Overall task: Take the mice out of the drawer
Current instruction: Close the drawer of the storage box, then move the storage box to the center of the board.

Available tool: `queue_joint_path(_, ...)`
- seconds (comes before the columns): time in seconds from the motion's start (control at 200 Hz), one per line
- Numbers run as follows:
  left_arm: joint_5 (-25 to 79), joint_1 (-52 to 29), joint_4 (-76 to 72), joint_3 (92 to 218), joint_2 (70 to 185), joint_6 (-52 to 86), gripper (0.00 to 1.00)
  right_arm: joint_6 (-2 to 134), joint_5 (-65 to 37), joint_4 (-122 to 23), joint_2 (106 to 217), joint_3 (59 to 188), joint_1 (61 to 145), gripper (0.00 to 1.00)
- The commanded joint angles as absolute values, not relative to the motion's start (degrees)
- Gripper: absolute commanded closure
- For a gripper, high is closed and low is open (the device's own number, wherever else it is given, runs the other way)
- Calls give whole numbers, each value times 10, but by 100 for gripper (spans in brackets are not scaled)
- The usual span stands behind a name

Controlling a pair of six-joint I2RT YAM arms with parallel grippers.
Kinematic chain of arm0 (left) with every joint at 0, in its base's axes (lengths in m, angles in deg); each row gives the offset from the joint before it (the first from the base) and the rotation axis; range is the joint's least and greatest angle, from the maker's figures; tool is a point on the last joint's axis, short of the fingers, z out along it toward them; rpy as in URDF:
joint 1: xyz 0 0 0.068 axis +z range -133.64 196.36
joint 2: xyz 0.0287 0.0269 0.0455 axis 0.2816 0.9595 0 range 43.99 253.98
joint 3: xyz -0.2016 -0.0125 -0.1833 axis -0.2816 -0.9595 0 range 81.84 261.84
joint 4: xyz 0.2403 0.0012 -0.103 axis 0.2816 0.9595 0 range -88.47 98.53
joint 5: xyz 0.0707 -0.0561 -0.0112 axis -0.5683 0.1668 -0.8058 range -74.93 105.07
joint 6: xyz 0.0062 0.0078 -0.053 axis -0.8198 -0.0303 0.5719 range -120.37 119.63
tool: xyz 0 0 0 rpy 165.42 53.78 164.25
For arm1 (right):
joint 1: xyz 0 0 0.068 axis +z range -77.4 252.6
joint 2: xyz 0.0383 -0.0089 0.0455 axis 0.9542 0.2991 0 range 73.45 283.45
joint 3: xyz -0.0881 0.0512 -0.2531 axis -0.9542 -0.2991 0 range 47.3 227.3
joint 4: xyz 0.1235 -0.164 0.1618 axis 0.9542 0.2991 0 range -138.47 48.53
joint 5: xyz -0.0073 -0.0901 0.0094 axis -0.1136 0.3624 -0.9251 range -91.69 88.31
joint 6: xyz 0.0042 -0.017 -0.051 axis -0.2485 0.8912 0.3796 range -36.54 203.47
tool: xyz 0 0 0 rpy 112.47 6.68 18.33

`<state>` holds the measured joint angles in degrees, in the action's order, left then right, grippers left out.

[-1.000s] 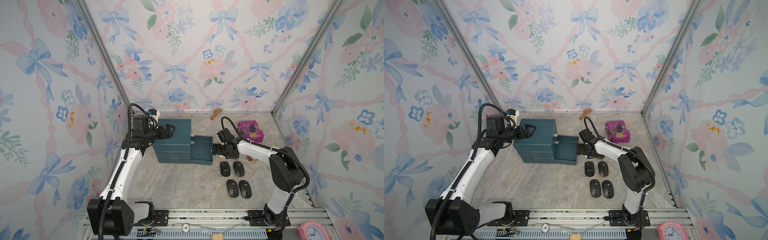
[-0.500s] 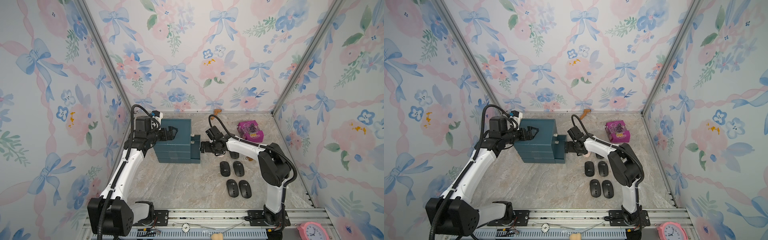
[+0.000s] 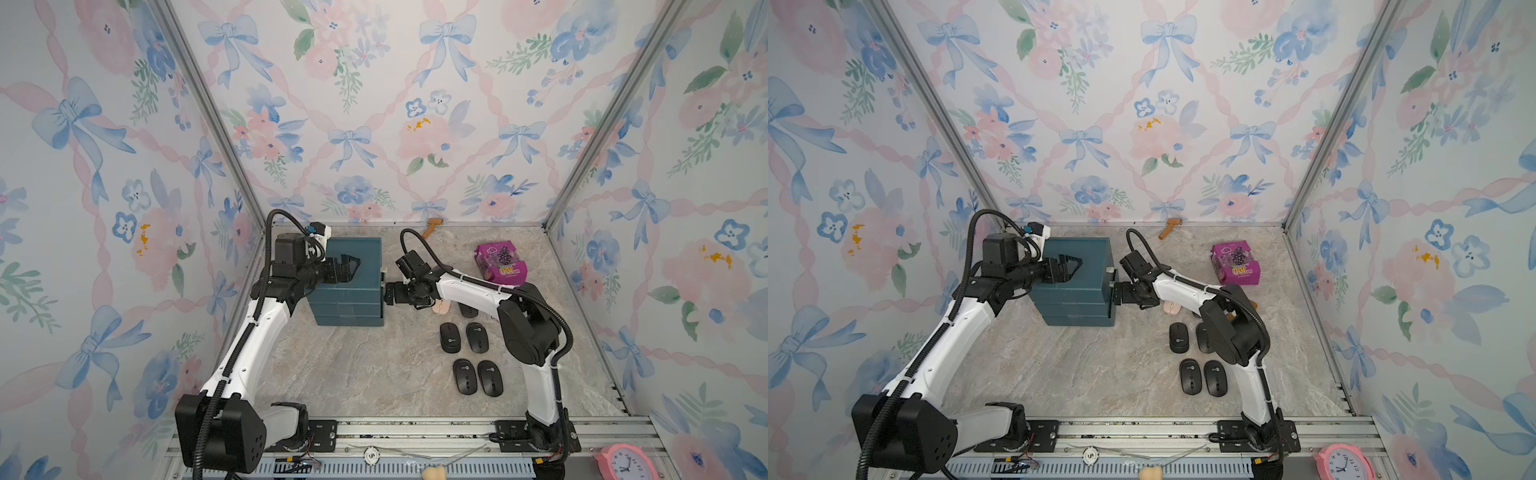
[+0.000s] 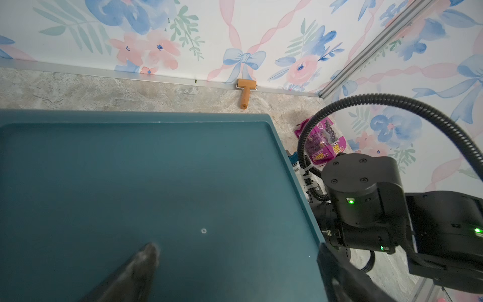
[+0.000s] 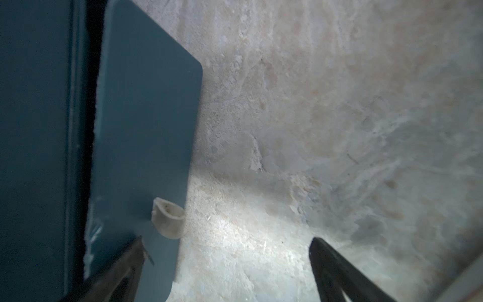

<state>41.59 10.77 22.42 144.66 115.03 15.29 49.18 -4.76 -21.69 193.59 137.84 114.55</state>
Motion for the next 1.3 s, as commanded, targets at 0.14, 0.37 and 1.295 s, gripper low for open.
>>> queue_joint_path(0.14, 373, 106, 246, 1450, 1128, 153, 2, 483, -61, -218, 1946, 1395, 1157, 1)
queue_joint_path(0.37, 303, 190, 246, 1467, 1097, 183, 2, 480, -79, -245, 1943, 1379, 1157, 1)
queue_joint_path(1.295, 472, 16, 280, 1364, 1100, 240, 2, 514, -28, -200, 1825, 1272, 1162, 2)
